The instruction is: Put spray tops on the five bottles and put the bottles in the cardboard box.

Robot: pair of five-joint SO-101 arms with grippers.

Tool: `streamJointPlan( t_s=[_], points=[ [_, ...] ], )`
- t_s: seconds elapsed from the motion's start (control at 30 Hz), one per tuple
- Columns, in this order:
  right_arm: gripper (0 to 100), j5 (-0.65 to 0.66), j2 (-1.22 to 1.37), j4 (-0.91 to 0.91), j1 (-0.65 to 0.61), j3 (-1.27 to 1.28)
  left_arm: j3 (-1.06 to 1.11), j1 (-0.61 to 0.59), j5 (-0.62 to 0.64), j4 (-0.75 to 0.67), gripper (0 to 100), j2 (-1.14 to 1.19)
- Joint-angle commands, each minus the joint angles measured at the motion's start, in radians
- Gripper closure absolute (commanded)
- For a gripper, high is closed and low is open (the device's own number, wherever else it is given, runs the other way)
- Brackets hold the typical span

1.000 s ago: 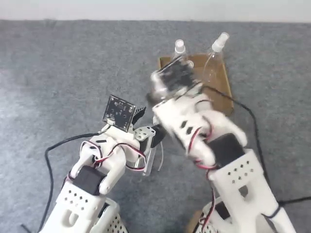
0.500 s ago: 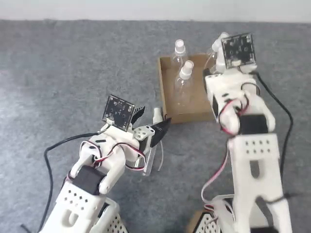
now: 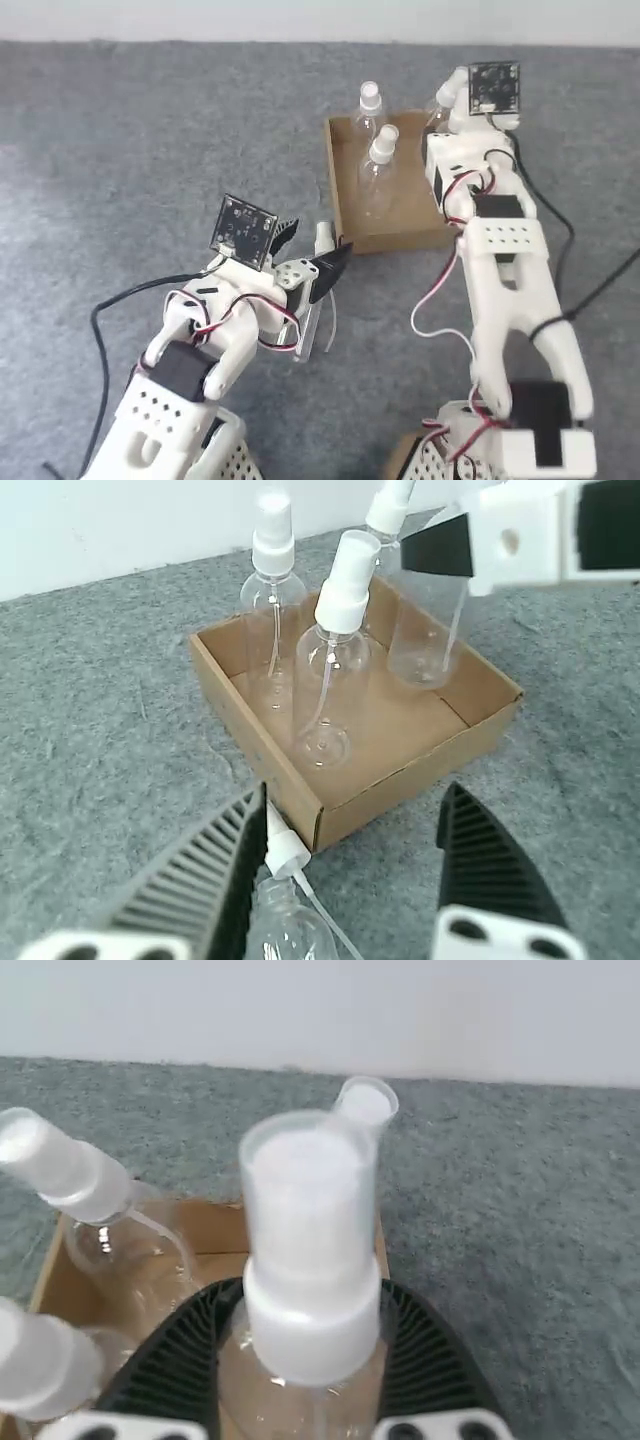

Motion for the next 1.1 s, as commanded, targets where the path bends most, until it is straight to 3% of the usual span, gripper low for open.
streamJointPlan(
  t_s=[0.0, 0.23, 1.07],
  points=[
    [99.4, -0.012, 0.051, -0.099, 0.012, -0.015, -0.010, -0.002, -0.008, -0.025, 74, 0.006],
    [99.4, -0.011, 0.148, -0.205, 0.012, -0.015, -0.010, -0.002, -0.008, -0.025, 74, 0.003],
    [99.3, -0.011, 0.321, -0.239, 0.018, -0.100, -0.010, -0.002, -0.008, -0.025, 74, 0.002]
  ],
)
